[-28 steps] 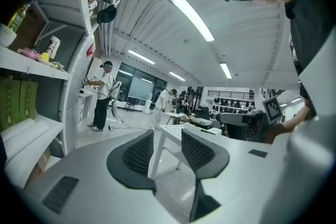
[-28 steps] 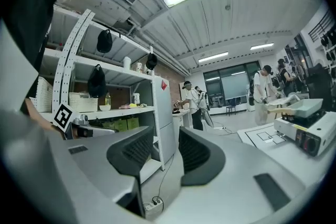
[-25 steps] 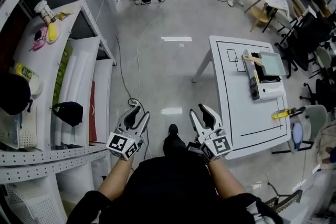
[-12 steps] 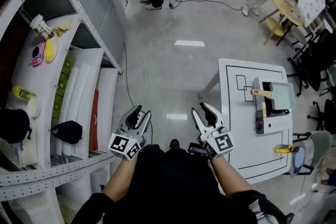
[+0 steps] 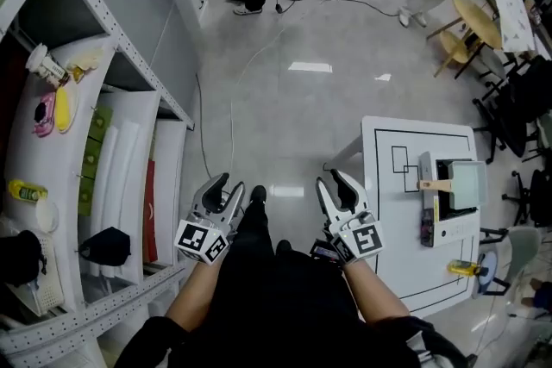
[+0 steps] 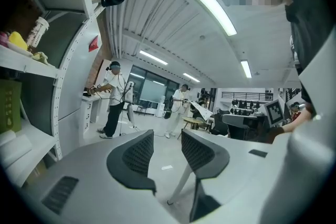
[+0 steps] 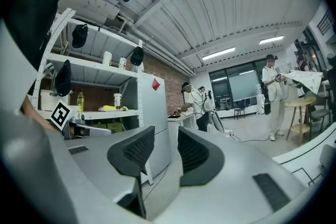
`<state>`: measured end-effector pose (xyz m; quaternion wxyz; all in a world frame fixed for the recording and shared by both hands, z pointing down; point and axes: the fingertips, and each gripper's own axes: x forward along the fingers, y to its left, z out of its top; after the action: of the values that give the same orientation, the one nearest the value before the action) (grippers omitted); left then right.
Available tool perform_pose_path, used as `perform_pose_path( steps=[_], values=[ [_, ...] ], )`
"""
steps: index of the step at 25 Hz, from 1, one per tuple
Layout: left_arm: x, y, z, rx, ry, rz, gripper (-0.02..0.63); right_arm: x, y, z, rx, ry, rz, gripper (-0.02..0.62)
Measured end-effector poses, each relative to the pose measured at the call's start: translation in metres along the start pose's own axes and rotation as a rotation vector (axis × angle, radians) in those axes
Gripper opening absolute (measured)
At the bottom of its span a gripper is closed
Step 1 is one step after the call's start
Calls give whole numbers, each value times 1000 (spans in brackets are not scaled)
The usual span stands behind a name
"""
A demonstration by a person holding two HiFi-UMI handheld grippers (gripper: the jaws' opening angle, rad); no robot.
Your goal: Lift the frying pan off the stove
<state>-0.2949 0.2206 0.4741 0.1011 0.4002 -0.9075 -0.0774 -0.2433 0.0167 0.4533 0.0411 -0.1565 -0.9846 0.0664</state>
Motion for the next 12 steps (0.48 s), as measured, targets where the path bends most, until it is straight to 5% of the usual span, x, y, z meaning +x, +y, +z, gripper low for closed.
perform_pose_path(
  steps=[12],
  values=[
    [117,98,47,6,22,-98,164,119,-55,26,-4,3,-88,155]
  ],
)
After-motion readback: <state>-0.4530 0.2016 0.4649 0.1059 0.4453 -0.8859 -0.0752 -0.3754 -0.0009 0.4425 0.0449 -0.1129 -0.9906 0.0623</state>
